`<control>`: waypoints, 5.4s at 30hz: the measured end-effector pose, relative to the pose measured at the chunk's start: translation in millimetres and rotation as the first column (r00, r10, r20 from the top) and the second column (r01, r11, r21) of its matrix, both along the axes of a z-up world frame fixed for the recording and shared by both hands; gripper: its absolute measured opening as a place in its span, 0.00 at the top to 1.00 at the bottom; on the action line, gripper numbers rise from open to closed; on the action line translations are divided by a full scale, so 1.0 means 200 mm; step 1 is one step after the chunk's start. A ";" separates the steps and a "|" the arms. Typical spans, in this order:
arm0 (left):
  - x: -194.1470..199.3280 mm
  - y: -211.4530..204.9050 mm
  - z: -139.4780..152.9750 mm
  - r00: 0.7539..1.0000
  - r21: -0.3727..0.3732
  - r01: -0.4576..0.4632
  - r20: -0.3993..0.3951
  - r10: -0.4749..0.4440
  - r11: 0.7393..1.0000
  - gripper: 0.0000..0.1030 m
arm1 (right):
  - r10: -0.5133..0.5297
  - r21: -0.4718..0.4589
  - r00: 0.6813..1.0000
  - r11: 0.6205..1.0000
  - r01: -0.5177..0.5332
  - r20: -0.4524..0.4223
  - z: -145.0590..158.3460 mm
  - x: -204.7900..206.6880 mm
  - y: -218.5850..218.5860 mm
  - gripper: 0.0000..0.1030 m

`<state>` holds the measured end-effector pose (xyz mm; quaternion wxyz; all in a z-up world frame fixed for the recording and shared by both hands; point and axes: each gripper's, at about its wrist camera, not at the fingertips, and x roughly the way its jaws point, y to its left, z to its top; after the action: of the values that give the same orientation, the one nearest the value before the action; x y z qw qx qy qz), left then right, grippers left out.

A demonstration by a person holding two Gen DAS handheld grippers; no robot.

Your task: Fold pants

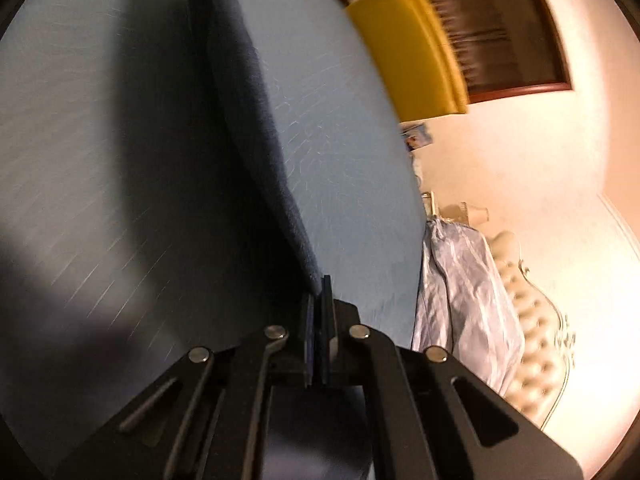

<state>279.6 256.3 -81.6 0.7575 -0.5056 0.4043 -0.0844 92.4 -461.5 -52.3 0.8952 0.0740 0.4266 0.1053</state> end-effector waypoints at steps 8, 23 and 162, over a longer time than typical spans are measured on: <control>-0.86 -0.04 -0.44 0.993 0.004 -0.059 -0.105 0.059 0.998 0.98 | -0.286 0.219 0.921 0.912 0.347 -0.265 -0.42 -0.29 -0.37 0.63; -0.88 0.06 -0.54 0.997 -0.080 -0.053 -0.061 0.048 0.995 0.98 | -0.445 0.374 0.794 0.712 0.594 -0.413 -0.56 -0.34 -0.14 0.60; -0.47 1.30 0.01 0.996 0.728 0.003 -0.060 0.059 0.685 0.59 | 0.187 0.075 0.953 0.982 -0.174 -0.239 -0.62 1.16 1.35 0.66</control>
<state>184.7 515.7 -79.8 0.8806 -0.1729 0.4262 0.1140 324.3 -191.9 -176.5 0.8202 0.0709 0.5357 0.1879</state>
